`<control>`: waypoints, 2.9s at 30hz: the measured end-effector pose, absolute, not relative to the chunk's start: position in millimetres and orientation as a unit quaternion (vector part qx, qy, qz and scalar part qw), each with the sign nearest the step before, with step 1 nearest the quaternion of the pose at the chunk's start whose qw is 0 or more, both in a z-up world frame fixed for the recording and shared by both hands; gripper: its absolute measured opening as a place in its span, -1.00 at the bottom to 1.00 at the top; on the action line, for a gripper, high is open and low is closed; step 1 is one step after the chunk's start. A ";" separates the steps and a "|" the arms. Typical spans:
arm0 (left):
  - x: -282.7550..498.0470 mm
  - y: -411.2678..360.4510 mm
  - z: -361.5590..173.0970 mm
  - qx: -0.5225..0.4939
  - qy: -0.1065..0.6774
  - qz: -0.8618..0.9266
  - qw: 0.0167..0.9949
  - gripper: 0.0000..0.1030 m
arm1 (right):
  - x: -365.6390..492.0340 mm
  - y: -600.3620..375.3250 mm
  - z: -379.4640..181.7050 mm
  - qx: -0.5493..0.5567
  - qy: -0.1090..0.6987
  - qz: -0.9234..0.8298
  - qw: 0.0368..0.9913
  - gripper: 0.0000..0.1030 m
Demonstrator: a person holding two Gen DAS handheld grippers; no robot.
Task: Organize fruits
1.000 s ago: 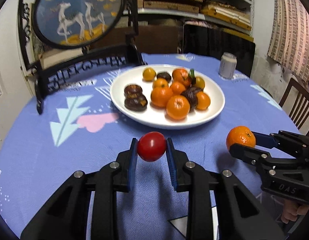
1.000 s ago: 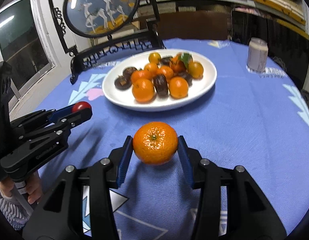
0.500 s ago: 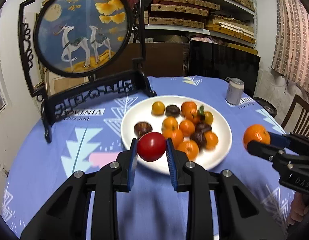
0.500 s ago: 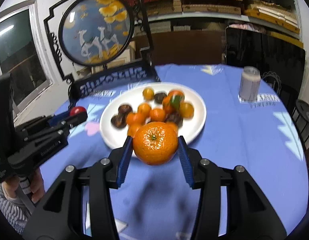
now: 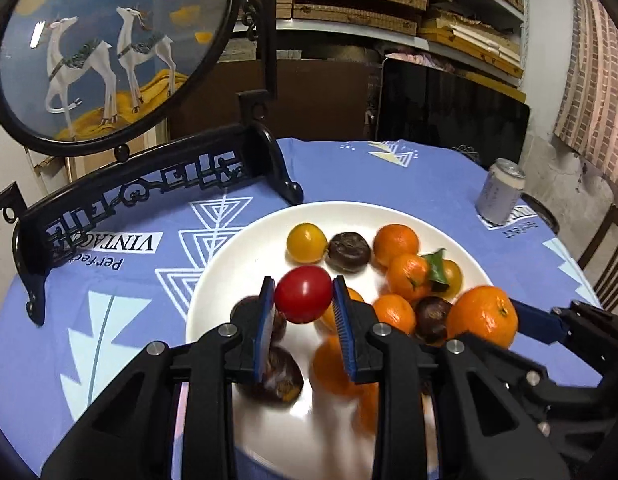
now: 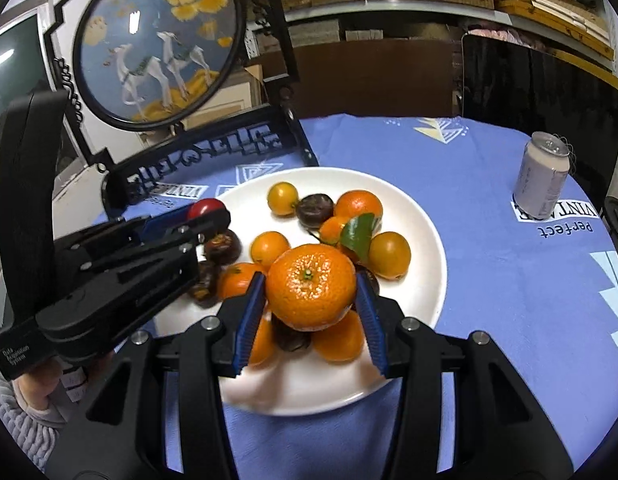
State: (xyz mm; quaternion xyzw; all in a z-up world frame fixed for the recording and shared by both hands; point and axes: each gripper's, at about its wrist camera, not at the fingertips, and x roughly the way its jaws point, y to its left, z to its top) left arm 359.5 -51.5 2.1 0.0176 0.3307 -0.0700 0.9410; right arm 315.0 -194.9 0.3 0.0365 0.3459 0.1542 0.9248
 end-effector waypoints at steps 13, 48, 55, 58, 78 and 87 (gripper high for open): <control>344.7 -43.6 9.7 0.003 0.331 -0.069 0.941 0.14 | 295.6 -205.4 16.9 0.040 0.317 0.140 0.937 0.24; 172.8 -21.2 6.9 0.024 0.297 -0.015 0.954 0.97 | 169.4 -206.9 -3.2 0.018 0.292 0.103 0.951 0.96; 174.3 -19.0 7.4 0.016 0.301 -0.019 0.953 0.97 | 167.6 -202.9 -3.7 0.008 0.292 0.105 0.951 0.96; 175.0 -18.2 6.9 0.014 0.302 -0.020 0.953 0.97 | 168.3 -202.7 -3.9 0.008 0.293 0.104 0.950 0.96; 175.4 -17.5 1.9 0.007 0.305 -0.019 0.952 0.97 | 168.4 -203.5 -4.7 0.010 0.295 0.104 0.950 0.96; 178.2 -18.3 1.2 0.012 0.316 -0.027 0.948 0.97 | 168.7 -203.7 -5.8 0.010 0.295 0.104 0.950 0.96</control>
